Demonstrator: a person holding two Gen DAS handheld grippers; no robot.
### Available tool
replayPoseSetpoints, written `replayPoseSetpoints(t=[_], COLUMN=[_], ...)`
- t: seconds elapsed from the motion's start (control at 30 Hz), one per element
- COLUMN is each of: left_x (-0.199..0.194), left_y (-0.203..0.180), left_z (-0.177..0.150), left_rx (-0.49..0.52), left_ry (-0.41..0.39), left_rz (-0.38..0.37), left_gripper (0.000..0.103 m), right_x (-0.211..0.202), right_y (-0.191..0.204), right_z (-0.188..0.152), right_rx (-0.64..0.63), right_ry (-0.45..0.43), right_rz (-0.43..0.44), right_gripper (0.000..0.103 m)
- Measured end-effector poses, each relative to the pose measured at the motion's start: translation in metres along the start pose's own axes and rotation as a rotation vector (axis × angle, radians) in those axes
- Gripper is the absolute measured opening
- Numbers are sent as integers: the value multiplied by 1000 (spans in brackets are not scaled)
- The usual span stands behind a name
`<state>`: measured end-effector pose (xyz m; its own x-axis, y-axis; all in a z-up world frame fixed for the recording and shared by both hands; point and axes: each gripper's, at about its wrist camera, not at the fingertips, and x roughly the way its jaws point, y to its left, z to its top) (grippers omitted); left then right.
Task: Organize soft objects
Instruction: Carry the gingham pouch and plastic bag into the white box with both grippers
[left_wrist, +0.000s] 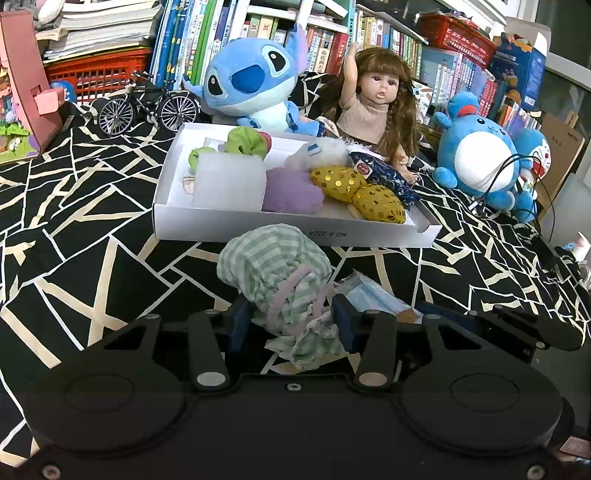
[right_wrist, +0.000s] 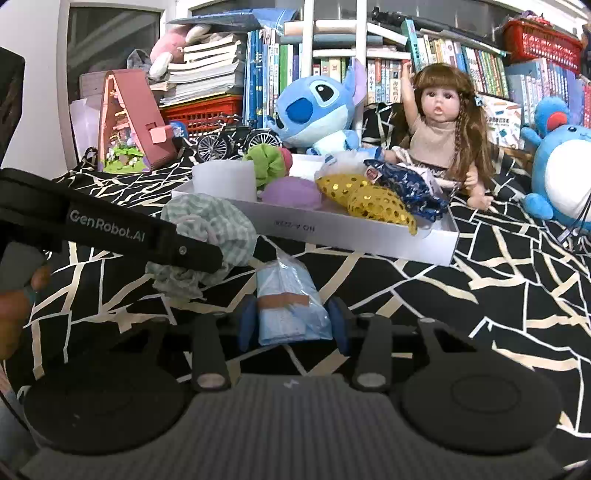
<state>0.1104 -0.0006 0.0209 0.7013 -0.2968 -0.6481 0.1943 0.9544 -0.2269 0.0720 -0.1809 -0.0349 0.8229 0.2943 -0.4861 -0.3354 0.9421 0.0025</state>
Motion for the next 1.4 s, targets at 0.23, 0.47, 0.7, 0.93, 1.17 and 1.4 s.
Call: replayPoseSetpoints(t=[0.23,0.47,0.7,0.93,1.17,1.4], left_x=[-1,-1,13,12,0,-9], left_y=[5,11,14,10,5,3], left_z=[-2,0,2,1,15,40], left_rx=[-8,-40,-82,-69,-50,-34], left_ry=[-9,-59,-4,-8,-42,-91], left_rz=[45,69,62,38,4,2], left_gripper=[58,74,60,35,33,33], right_x=[-2,8,24,25,18,19], right_y=[-1,3,8,8,4,-11], right_z=[0,8,13,16,30,54], right_rx=[-18,-44,-58,-29,19,97], right_ry=[-22,-41,35,60,26,0], right_rz=[-48,-75,-65,-57,-39,-29], right_gripper=[82,84,67,44,43,43])
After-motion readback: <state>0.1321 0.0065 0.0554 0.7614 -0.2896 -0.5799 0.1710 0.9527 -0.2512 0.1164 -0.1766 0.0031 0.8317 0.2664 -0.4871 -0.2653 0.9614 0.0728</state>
